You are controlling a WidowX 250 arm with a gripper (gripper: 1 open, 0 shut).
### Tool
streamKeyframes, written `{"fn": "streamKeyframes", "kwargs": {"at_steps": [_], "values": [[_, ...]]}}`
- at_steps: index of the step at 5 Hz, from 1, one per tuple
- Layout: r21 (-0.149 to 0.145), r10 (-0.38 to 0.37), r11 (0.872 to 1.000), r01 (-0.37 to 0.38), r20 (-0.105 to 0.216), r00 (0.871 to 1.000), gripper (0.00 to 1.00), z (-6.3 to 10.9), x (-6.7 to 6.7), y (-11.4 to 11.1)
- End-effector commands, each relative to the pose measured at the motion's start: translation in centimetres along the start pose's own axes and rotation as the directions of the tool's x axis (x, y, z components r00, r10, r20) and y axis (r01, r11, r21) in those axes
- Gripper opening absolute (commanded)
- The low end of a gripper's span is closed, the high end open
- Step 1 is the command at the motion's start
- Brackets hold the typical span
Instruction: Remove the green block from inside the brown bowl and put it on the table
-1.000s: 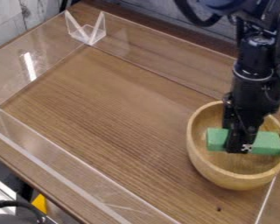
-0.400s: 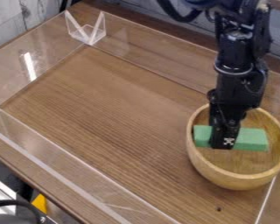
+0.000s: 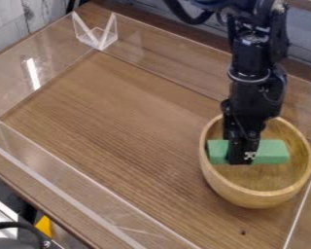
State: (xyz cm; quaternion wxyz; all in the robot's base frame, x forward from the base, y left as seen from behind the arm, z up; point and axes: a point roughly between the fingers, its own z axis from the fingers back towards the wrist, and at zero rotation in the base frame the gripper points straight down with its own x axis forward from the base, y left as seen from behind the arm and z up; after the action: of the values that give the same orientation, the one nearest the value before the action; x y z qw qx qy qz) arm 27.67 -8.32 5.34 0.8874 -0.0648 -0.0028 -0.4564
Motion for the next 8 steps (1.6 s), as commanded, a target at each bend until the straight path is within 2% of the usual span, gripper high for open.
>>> {"fn": "streamKeyframes", "kwargs": {"at_steps": [1,2,3,5,6,7,8], "values": [[0.044,0.041,0.998,-0.043,0.055,0.998,0.00,1.8,0.2,0.0],[0.043,0.127,0.991,-0.130,0.065,0.990,0.00,2.0,-0.7,-0.1],[0.042,0.207,0.977,-0.211,0.075,0.975,0.00,2.1,-1.7,-0.2],[0.033,0.233,0.971,-0.236,0.075,0.970,0.00,2.5,-3.1,0.5],[0.029,0.212,0.976,-0.215,0.069,0.975,0.00,3.1,-3.9,0.8],[0.035,0.181,0.982,-0.183,0.060,0.982,0.00,3.8,-5.4,1.9],[0.047,0.119,0.991,-0.122,0.051,0.992,0.00,3.9,-5.0,2.7]]}}
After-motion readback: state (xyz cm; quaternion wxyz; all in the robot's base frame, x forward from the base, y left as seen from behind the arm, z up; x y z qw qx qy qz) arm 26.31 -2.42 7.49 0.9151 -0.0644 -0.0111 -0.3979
